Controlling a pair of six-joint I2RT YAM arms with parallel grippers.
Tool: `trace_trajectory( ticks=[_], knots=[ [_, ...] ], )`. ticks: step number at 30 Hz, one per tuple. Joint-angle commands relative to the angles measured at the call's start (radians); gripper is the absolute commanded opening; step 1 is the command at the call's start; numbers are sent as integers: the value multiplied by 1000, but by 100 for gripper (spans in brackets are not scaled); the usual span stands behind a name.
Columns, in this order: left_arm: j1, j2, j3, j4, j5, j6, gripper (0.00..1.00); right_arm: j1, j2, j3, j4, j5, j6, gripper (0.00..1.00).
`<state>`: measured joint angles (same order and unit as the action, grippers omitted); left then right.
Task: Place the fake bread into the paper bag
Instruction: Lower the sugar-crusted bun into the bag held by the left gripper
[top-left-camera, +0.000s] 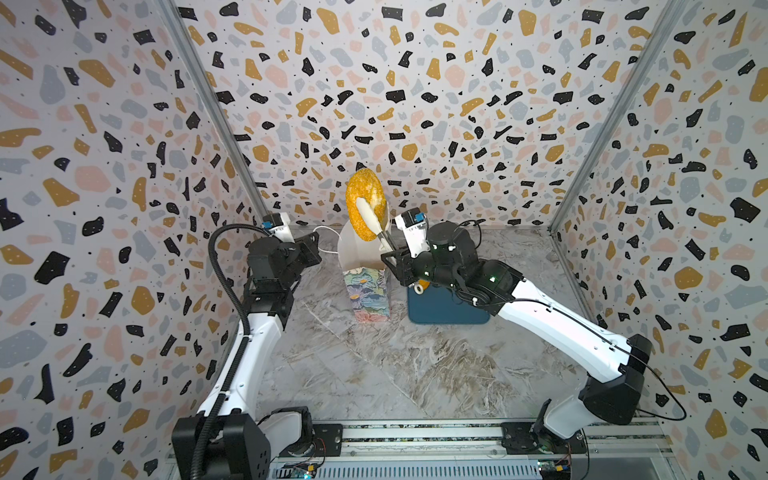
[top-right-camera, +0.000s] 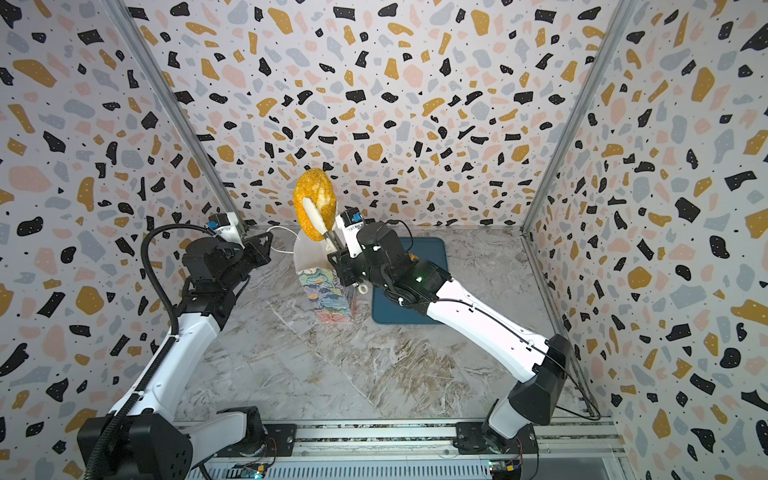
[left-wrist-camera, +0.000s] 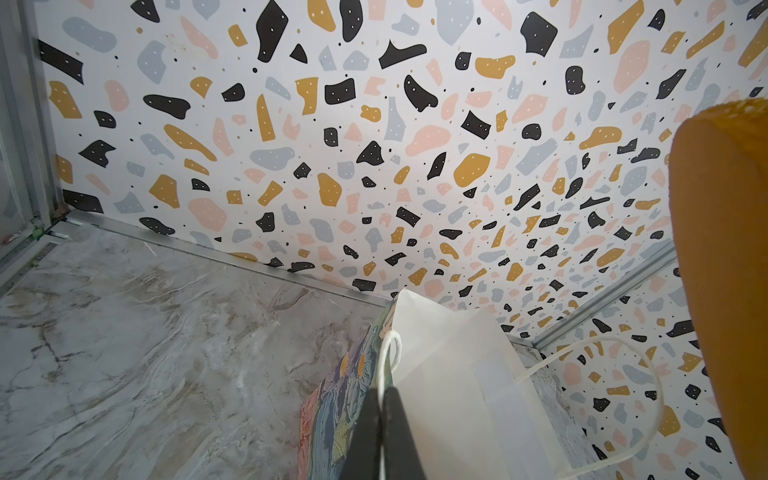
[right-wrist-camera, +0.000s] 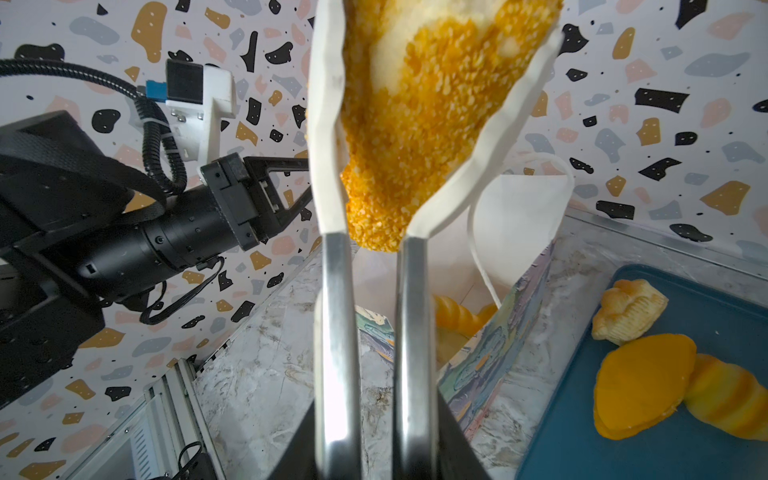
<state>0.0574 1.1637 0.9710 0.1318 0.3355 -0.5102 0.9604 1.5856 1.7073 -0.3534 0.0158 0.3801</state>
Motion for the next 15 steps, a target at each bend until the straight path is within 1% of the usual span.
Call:
trace_trajectory(
  ticks=[1,9,15],
  knots=[
    [-2,-4,-5,32,12,8,0,19,2,90,12,26,-34,29],
    [-2,-14,-5,32,6,10,0,34,92,189,-34,33,-49,29],
    [-2,-11,-5,32,11,9,0,41,128,198,-22,39,-38,29]
  ],
)
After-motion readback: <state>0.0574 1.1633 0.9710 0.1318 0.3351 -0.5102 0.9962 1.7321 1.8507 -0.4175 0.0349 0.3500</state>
